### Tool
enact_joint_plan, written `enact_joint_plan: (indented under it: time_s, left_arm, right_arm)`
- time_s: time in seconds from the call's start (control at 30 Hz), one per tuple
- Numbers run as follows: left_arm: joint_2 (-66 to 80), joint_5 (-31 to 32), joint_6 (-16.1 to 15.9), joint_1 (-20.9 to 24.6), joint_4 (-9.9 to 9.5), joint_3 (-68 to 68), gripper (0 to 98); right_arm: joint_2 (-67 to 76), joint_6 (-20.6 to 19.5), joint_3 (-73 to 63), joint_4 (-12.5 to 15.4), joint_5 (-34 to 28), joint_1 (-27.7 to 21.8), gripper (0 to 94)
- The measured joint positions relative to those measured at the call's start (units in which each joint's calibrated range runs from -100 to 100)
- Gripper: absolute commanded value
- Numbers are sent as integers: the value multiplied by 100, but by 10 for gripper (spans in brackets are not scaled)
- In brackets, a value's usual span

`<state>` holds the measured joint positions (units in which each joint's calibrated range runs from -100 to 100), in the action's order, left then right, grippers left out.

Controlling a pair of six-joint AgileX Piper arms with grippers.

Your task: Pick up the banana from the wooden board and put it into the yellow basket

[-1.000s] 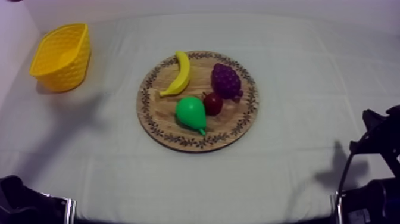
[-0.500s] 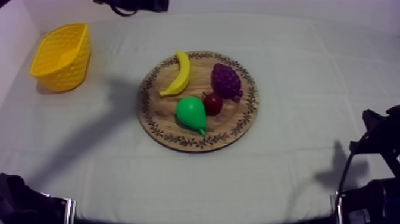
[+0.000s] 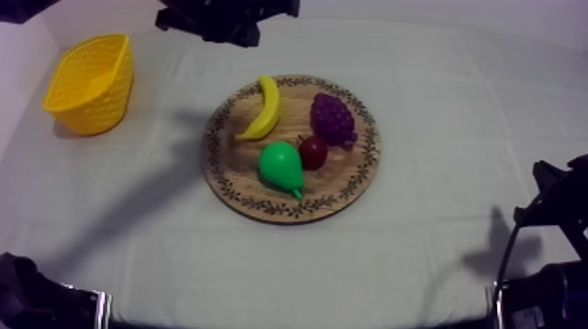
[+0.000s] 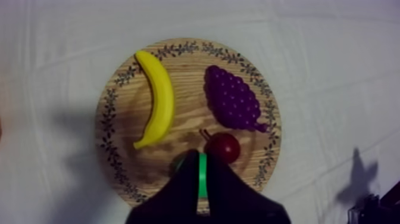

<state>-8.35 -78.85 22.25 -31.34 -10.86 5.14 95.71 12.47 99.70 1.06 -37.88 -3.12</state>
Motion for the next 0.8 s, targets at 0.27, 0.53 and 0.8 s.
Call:
enact_joint_plan:
  time_s: [0.27, 0.53, 0.8]
  left_arm:
    - [-96, -101, 41, 49, -20, 71, 62]
    - [-135, -162, 38, 104, 4, 115, 226]
    - [-143, -166, 261, -1, -181, 71, 678]
  right_arm:
    - [0, 1, 0, 0, 0, 0, 6]
    - [0, 1, 0, 0, 0, 0, 6]
    - [0, 1, 0, 0, 0, 0, 6]
